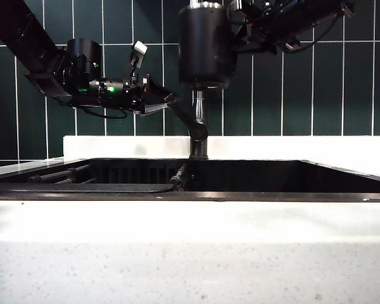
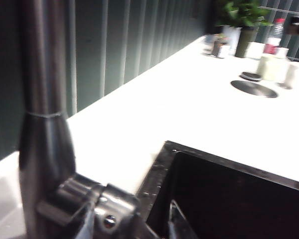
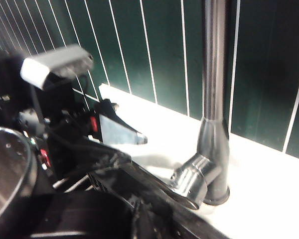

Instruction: Pick up the mug next to the sink, go to the faucet to get some water, pour the water into the sink, and finally put the mug back to its place.

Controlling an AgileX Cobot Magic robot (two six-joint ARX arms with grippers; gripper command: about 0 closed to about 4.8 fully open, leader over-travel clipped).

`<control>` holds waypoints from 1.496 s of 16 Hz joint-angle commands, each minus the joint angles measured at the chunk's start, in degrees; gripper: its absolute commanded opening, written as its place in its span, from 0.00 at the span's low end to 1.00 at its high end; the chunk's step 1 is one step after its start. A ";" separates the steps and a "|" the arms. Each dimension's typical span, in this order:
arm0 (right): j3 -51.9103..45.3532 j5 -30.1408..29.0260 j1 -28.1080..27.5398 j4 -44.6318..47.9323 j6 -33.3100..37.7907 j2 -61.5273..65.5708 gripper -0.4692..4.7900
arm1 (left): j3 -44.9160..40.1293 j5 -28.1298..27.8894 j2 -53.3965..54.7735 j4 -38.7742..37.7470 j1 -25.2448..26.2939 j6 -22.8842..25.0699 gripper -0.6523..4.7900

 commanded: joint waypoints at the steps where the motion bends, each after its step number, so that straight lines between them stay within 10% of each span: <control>1: 0.48 -0.48 0.13 2.82 0.37 0.07 0.09 | 0.13 -0.07 -0.26 0.48 -0.09 0.48 0.46; 12: 0.52 -0.50 1.51 4.15 0.35 0.72 0.09 | 0.13 -2.80 -0.26 0.33 -0.09 0.90 0.46; 17: 0.52 -0.52 1.51 4.09 0.35 0.72 0.09 | 0.13 -9.53 -0.26 0.33 -0.09 2.43 0.46; 21: 0.52 -0.52 1.51 4.04 0.35 0.72 0.09 | 0.15 -27.74 -0.28 0.37 -0.09 5.55 0.46; 24: 0.52 -0.46 1.51 4.07 -0.39 0.72 0.09 | 0.15 -23.47 -1.14 -0.15 -0.09 5.16 0.46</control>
